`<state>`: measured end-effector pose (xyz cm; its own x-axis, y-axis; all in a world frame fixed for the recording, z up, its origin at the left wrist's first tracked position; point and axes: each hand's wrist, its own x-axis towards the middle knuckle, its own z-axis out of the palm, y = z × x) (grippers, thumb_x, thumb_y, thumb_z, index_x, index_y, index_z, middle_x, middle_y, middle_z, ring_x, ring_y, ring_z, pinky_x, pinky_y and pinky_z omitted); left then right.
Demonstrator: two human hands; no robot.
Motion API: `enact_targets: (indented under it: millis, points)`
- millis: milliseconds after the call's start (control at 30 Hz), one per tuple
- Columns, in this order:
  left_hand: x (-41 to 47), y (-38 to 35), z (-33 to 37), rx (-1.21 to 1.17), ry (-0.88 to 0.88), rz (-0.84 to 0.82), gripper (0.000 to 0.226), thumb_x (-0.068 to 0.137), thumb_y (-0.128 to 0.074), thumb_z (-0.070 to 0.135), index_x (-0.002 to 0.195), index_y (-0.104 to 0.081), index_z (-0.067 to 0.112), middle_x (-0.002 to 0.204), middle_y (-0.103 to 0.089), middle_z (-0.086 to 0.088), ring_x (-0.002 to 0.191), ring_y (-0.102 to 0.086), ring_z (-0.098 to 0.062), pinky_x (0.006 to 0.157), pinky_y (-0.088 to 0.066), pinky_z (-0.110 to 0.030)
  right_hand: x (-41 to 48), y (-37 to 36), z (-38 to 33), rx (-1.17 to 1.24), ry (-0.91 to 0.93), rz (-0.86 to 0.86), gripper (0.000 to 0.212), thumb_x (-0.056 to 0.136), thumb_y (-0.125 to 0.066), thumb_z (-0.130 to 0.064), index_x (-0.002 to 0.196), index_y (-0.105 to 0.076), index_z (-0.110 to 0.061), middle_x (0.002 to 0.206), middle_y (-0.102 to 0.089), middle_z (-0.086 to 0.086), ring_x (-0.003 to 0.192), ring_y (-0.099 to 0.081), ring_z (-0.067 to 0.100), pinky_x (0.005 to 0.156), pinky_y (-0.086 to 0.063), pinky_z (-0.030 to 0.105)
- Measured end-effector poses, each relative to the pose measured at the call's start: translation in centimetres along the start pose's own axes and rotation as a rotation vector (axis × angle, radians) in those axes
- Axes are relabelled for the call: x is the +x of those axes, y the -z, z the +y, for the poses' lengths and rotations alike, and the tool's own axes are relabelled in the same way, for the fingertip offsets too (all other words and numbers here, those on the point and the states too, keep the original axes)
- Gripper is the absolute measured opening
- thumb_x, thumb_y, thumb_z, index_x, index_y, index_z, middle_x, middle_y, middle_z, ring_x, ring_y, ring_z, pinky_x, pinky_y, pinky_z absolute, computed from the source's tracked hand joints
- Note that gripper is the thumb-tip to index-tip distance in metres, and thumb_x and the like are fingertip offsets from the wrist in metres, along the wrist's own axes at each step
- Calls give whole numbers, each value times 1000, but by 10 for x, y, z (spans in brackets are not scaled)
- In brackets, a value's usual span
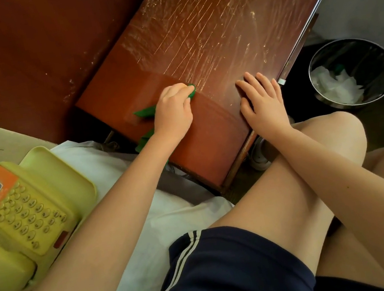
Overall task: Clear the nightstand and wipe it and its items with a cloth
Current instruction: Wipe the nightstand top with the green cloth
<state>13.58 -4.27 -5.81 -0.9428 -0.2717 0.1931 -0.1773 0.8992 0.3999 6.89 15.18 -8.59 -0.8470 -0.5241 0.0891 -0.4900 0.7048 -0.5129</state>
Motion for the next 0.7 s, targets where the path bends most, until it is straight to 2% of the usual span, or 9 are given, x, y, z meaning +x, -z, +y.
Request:
enact_targets:
  millis: [167, 300, 367, 467, 533, 600, 700]
  points:
    - [-31, -7, 37, -47, -187, -72, 32, 83, -50, -3, 110, -67, -2, 106, -66, -16, 100, -58, -34, 90, -45, -39, 2, 2, -1, 7, -19, -11, 42, 100, -38, -21, 142, -41, -18, 153, -29, 2, 144, -14, 24, 115, 2, 37]
    - [-60, -12, 59, -71, -381, -158, 36, 85, -41, 5, 107, -68, -3, 103, -67, -17, 96, -61, -34, 89, -47, -39, 1, 2, 0, 11, -11, -12, 42, 100, -38, -21, 141, -41, -18, 153, -30, 2, 144, -14, 24, 116, 1, 38]
    - [-69, -12, 59, -88, -454, -219, 35, 86, -41, 4, 109, -67, -3, 105, -66, -17, 97, -60, -33, 91, -43, -35, 1, 3, 0, 11, -3, 1, 41, 99, -38, -20, 141, -42, -17, 152, -31, 3, 143, -16, 24, 115, -1, 38]
    - [-70, -6, 47, -96, -618, -325, 33, 87, -46, 1, 113, -65, -2, 109, -64, -16, 101, -57, -30, 93, -44, -36, 1, 3, 0, 8, -1, 4, 41, 99, -38, -20, 140, -43, -17, 152, -32, 3, 143, -17, 25, 115, -1, 39]
    - [-64, 1, 35, -91, -678, -335, 31, 87, -47, 0, 112, -65, -2, 107, -64, -16, 100, -55, -28, 93, -43, -36, 1, 4, -1, 14, -3, -2, 41, 99, -39, -20, 140, -42, -17, 152, -32, 3, 143, -17, 25, 115, -1, 39]
    - [-52, 7, 21, -63, -556, -243, 29, 85, -49, -2, 108, -67, -3, 103, -66, -17, 97, -55, -29, 91, -42, -36, 1, 5, -1, 29, -15, -14, 41, 100, -38, -20, 141, -42, -18, 153, -30, 3, 144, -15, 24, 116, 0, 38]
    - [-24, 11, -2, 7, -93, -47, 30, 90, -48, -2, 115, -64, 1, 112, -64, -16, 106, -53, -33, 96, -39, -38, 0, 6, -2, 47, -25, -20, 42, 100, -37, -21, 142, -41, -19, 153, -29, 2, 144, -13, 23, 116, 1, 38]
